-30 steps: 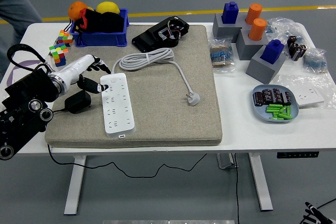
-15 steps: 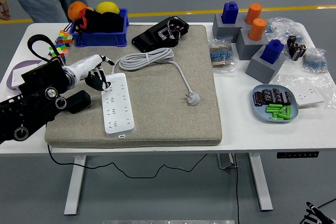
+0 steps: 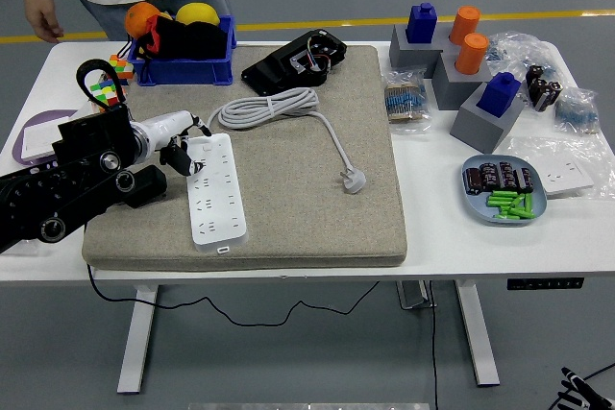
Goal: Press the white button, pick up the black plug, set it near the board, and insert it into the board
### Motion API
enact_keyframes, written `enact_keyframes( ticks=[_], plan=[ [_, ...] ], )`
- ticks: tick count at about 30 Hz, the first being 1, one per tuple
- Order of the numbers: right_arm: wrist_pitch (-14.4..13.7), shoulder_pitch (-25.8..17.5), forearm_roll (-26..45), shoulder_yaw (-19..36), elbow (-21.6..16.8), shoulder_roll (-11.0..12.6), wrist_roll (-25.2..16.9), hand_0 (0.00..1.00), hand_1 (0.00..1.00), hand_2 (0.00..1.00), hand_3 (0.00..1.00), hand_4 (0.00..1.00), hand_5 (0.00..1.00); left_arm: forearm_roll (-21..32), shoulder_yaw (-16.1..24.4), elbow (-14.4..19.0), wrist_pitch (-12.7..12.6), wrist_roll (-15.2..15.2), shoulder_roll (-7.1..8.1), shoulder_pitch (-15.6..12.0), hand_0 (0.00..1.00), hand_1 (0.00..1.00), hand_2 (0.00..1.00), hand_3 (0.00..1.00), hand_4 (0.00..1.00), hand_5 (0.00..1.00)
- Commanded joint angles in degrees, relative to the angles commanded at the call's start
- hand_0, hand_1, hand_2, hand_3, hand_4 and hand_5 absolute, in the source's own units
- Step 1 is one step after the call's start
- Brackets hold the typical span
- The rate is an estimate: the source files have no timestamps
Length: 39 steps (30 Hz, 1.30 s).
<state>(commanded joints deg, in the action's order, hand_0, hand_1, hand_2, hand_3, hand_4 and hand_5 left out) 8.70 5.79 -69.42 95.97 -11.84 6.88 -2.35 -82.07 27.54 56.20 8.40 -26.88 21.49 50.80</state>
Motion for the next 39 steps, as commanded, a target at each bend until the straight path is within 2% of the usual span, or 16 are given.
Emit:
enact_keyframes(
  ticks=[1,2,8,10,23,30,39],
  plan=[
    [0.0,0.01,-0.02,0.06,0.02,0.0,0.01,0.822,0.756,0.74,0.718,0.783,0.555,0.23,-0.38,-0.15,0.14,-0.03,0.06,0.26,0.134,0.14,0.125,0.723,0.682,0.002],
    [0.01,0.02,-0.02,0.06,0.03,0.01,0.02,0.822,0.756,0.74,0.717,0.782,0.554,0.35,-0.59,-0.23,0.23,-0.06,0.09,0.42,0.134,0.141,0.122,0.667,0.677,0.002],
    [-0.01,0.12,0.03,-0.03,0.0,0.08,-0.01,0.821,0.756,0.74,0.717,0.781,0.554,1.03,-2.03,-0.91,0.69,-0.12,0.13,1.24,0.135,0.14,0.12,0.644,0.673,0.002],
    [0.0,0.14,0.12,-0.24,0.0,0.12,-0.01,0.821,0.756,0.74,0.717,0.781,0.554,1.76,-2.56,-1.13,0.44,0.68,0.09,1.33,0.135,0.14,0.12,0.644,0.673,0.002],
    [0.02,0.15,0.33,-0.87,0.02,0.28,0.04,0.821,0.756,0.739,0.717,0.782,0.554,1.69,-2.51,-1.99,0.48,0.72,-0.14,1.61,0.136,0.143,0.127,0.638,0.668,0.002],
    [0.04,0.22,0.46,-0.92,0.04,0.29,0.06,0.821,0.757,0.74,0.717,0.782,0.554,1.6,-2.73,-3.09,0.3,0.99,-0.87,1.95,0.136,0.143,0.127,0.64,0.667,0.002],
    [0.1,0.11,0.61,-1.06,0.03,0.24,0.05,0.82,0.757,0.74,0.717,0.781,0.554,1.42,-3.54,-5.78,-0.02,1.37,-3.08,2.47,0.135,0.144,0.127,0.653,0.662,0.002]
  ],
)
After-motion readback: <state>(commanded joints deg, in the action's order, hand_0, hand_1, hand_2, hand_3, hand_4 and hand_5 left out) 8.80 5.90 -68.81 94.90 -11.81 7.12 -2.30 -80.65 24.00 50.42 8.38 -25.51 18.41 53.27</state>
